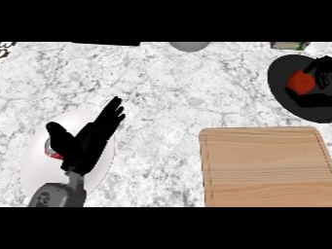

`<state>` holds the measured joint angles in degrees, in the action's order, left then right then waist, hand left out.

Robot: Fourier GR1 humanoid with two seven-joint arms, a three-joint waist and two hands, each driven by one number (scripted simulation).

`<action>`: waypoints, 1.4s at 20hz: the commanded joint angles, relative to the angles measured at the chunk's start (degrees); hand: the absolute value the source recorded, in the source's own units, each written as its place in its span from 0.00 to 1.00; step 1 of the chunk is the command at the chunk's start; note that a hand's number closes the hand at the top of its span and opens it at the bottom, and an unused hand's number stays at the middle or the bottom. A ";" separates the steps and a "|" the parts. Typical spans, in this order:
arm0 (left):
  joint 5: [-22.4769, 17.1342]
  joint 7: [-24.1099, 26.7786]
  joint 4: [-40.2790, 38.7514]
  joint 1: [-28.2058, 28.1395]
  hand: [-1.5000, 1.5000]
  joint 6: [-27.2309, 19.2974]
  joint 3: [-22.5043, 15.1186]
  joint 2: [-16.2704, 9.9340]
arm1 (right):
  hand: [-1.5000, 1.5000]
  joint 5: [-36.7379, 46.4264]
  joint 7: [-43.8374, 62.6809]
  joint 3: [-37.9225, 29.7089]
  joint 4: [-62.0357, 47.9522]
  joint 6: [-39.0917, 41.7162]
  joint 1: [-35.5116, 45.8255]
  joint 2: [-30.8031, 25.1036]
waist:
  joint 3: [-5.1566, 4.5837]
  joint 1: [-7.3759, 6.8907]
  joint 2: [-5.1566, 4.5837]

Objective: Pick the bell pepper from the cutting board and place it in the pan

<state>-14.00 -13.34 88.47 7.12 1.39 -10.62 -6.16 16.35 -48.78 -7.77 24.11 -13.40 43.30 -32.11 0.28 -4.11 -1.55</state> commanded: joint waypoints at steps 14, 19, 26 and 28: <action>0.10 0.25 -0.41 1.56 0.50 1.71 -1.07 0.61 | 0.00 6.58 3.78 2.77 -17.53 3.60 7.92 -0.16 | 0.26 -2.50 -1.34; 0.16 -0.22 -0.04 0.94 0.50 0.95 -0.72 0.69 | 0.00 -1.22 -0.33 -4.51 -17.65 14.65 9.77 -0.46 | 0.36 -2.07 -1.17; 0.77 0.23 0.34 1.59 0.50 0.68 -0.34 0.42 | 0.00 -4.27 2.52 -7.45 -21.35 30.28 9.17 -5.67 | 0.34 -1.70 -1.34; 0.80 1.00 -0.73 0.77 0.50 0.01 -0.85 1.91 | 0.00 -3.67 0.13 -6.80 -21.44 35.23 6.68 -7.45 | 0.38 -0.94 -1.47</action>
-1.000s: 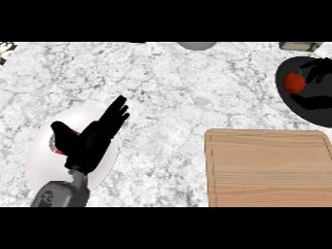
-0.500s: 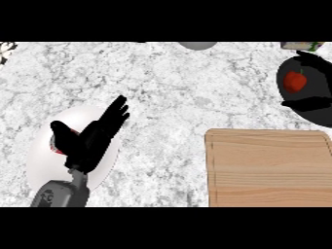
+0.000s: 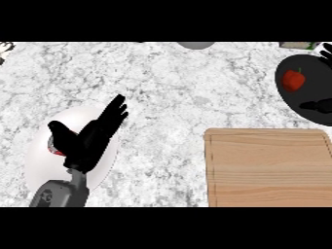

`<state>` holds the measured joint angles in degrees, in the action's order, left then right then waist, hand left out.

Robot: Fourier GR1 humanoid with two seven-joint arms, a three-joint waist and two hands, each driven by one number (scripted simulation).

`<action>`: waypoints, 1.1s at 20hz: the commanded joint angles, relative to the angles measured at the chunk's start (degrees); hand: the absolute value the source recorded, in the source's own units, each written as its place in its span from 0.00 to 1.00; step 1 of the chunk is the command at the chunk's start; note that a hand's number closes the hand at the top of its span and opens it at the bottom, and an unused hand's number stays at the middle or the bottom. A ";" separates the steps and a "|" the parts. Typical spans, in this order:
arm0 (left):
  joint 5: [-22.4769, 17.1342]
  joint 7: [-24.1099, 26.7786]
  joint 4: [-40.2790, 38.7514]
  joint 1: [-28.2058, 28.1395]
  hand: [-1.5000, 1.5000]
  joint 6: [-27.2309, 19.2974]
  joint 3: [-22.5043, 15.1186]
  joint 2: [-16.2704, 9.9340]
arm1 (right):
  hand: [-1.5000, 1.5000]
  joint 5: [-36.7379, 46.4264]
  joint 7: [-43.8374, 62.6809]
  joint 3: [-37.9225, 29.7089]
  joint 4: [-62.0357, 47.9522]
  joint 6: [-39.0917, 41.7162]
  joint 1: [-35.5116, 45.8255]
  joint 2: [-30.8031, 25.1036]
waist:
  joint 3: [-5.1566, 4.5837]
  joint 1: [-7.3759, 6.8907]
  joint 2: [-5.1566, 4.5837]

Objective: Pick the bell pepper from the cutting board and place it in the pan

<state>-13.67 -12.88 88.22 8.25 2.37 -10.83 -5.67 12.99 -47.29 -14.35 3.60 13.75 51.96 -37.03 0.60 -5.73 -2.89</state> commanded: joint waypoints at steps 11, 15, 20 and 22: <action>-0.28 -0.83 0.35 0.21 0.50 -0.11 0.29 0.11 | 0.00 0.41 -3.21 1.02 1.83 23.64 -4.87 -9.30 | 0.31 0.99 0.14; -0.14 0.45 -0.14 -1.03 0.50 -0.37 0.92 0.02 | 0.00 0.13 -5.37 1.15 3.74 26.01 -7.50 -10.72 | 0.37 1.80 0.36; 0.13 0.14 -0.39 0.56 0.50 -0.35 1.24 -0.29 | 0.00 -0.15 -4.24 1.63 5.80 28.46 -7.48 -12.05 | 0.33 1.98 0.40; 0.65 0.24 -0.27 0.15 0.50 -0.91 0.58 0.35 | 0.00 -0.71 -3.49 1.33 6.19 27.40 -7.69 -11.86 | 0.43 1.41 0.17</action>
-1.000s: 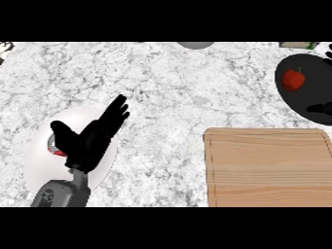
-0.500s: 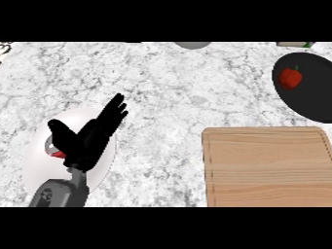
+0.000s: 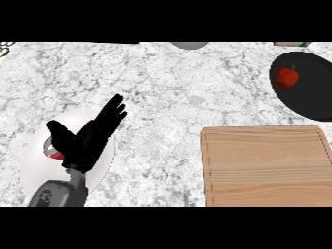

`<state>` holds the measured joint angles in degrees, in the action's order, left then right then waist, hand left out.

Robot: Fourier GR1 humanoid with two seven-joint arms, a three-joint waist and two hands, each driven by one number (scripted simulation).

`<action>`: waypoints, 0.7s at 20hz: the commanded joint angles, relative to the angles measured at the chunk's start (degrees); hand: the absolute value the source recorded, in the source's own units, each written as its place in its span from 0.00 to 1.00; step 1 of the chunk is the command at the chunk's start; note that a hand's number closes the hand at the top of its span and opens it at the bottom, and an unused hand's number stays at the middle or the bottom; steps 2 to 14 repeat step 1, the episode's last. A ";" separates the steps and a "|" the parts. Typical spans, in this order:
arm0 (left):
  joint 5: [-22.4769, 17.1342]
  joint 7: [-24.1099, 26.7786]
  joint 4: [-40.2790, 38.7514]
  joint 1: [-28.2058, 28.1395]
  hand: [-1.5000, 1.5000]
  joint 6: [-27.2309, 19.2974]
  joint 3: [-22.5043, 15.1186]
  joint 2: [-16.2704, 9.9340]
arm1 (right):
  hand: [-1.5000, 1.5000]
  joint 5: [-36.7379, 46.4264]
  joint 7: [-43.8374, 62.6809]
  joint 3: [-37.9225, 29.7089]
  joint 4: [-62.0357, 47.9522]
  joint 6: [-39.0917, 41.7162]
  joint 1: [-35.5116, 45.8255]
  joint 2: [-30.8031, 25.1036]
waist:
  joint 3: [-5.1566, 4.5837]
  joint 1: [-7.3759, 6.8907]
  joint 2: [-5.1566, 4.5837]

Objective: Pick the bell pepper from the cutting board and place it in the pan

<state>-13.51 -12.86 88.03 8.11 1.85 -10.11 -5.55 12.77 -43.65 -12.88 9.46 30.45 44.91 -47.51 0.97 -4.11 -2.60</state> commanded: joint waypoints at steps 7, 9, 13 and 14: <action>-0.17 0.47 -0.71 -0.54 0.50 -0.04 0.15 0.36 | 0.00 -0.30 -8.27 0.28 0.80 11.08 -1.97 -1.05 | 0.01 0.19 -0.06; -0.17 0.47 -0.71 -0.54 0.50 -0.04 0.15 0.36 | 0.00 -0.30 -8.27 0.28 0.80 11.08 -1.97 -1.05 | 0.01 0.19 -0.06; -0.17 0.47 -0.71 -0.54 0.50 -0.04 0.15 0.36 | 0.00 -0.30 -8.27 0.28 0.80 11.08 -1.97 -1.05 | 0.01 0.19 -0.06; -0.17 0.47 -0.71 -0.54 0.50 -0.04 0.15 0.36 | 0.00 -0.30 -8.27 0.28 0.80 11.08 -1.97 -1.05 | 0.01 0.19 -0.06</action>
